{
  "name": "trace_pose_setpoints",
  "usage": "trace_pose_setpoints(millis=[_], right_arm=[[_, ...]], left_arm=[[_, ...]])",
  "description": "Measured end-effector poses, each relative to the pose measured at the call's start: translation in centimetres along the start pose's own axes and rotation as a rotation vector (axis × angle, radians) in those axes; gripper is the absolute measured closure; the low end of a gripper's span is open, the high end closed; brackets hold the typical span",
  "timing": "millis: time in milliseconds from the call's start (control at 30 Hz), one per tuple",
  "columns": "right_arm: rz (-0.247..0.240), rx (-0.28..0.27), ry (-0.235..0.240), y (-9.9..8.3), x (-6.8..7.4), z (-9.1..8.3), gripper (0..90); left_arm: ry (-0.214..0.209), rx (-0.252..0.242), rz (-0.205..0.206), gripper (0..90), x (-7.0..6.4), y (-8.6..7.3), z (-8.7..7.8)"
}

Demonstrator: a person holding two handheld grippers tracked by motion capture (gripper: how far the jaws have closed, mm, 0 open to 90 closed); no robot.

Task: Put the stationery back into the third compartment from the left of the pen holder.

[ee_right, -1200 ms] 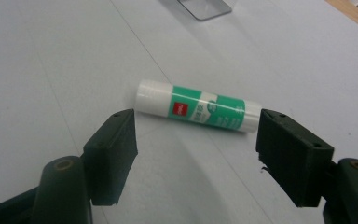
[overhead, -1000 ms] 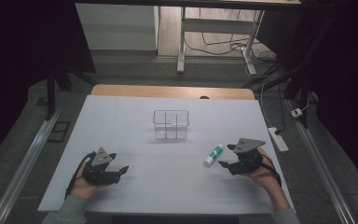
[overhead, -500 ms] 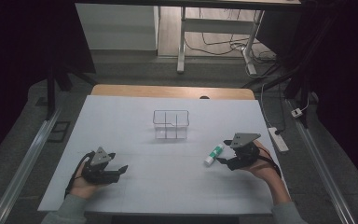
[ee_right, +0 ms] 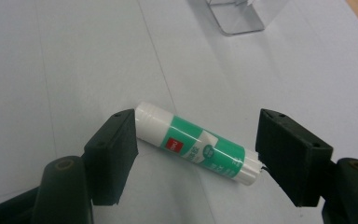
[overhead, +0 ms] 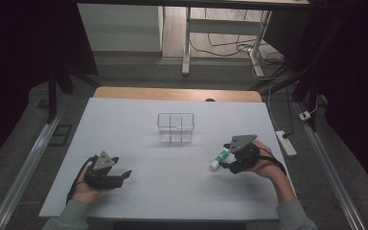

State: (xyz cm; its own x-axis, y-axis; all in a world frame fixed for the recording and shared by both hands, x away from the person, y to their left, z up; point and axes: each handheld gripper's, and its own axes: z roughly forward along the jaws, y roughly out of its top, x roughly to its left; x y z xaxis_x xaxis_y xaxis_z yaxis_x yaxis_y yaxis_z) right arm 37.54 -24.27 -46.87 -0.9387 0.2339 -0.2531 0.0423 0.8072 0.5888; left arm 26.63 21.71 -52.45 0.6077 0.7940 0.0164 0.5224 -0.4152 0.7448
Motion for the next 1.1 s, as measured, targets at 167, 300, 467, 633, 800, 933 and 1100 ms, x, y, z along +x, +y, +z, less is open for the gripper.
trace_pose_setpoints(millis=[167,300,467,633,800,933,1100], right_arm=[[-0.061,0.03,0.042,0.5,-0.1,0.6,29.2],[-0.111,0.058,0.07,0.9,-0.1,1.0,29.5],[-0.143,0.089,0.109,1.1,-0.1,1.7,30.3],[-0.174,0.103,0.121,1.5,-0.2,1.9,29.4],[-0.195,0.122,0.149,1.8,-0.3,2.4,28.5],[-0.229,0.165,0.166,2.1,-0.2,2.8,28.8],[-0.258,0.196,0.185,2.5,0.0,3.3,29.8]], left_arm=[[-0.002,0.0,0.007,28.6,-0.1,0.1,0.0],[0.003,0.002,0.002,28.6,0.0,0.0,0.0],[0.005,0.004,0.002,28.6,0.1,0.0,0.0],[0.006,0.013,0.004,28.5,-0.1,0.0,0.1],[0.009,0.017,0.005,28.5,-0.1,0.0,0.2],[0.003,0.014,0.005,28.4,0.0,0.0,0.2],[0.002,0.018,0.007,28.4,0.0,-0.1,0.2]])
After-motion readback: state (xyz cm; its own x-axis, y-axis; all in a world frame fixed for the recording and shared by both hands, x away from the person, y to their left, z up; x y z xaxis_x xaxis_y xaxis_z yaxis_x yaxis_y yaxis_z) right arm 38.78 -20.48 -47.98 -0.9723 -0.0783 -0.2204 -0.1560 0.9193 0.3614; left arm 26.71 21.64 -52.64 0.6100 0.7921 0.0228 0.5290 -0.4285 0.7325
